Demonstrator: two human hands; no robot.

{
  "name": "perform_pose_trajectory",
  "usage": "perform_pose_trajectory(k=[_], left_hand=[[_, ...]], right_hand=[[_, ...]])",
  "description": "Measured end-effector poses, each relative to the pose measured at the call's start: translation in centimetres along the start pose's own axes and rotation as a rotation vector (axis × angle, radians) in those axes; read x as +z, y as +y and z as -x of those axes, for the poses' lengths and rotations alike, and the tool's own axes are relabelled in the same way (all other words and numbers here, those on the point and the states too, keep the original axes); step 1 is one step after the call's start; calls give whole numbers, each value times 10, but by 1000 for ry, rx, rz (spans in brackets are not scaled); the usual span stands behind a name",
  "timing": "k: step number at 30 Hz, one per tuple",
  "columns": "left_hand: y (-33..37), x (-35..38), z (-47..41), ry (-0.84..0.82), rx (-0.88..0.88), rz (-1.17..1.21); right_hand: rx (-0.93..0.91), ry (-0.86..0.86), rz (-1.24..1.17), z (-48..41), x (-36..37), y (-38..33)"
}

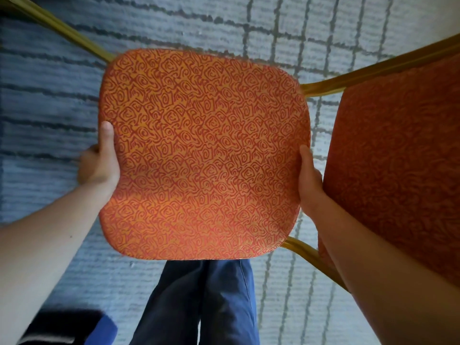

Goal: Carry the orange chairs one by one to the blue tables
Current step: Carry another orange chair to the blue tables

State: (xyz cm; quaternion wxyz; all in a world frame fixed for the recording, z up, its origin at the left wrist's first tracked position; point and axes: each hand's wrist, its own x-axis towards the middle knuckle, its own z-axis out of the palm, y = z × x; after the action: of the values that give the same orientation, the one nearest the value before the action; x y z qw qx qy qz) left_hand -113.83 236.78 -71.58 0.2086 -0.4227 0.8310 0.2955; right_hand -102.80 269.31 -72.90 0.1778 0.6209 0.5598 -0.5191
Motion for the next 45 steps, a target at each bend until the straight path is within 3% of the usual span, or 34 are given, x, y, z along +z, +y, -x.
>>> perform_pose_trajectory(k=[5, 10, 13, 18, 23, 31, 45], left_hand=[[6, -3, 5, -25, 49, -66], [20, -7, 28, -25, 207, 35], [40, -18, 57, -51, 216, 115], [64, -51, 124, -235, 252, 169], [72, -100, 200, -443, 334, 18], [74, -166, 286, -444, 400, 20], [15, -218, 361, -441, 593, 82]], right_hand=[[-24, -63, 38, 18, -4, -4], [-67, -49, 77, 55, -11, -13], [-99, -97, 95, 83, -21, -21], [-184, -154, 77, 147, -41, -42], [-254, -244, 66, 216, -69, -66], [-422, -263, 150, 298, -112, -80], [-666, -321, 307, 378, -181, -45]])
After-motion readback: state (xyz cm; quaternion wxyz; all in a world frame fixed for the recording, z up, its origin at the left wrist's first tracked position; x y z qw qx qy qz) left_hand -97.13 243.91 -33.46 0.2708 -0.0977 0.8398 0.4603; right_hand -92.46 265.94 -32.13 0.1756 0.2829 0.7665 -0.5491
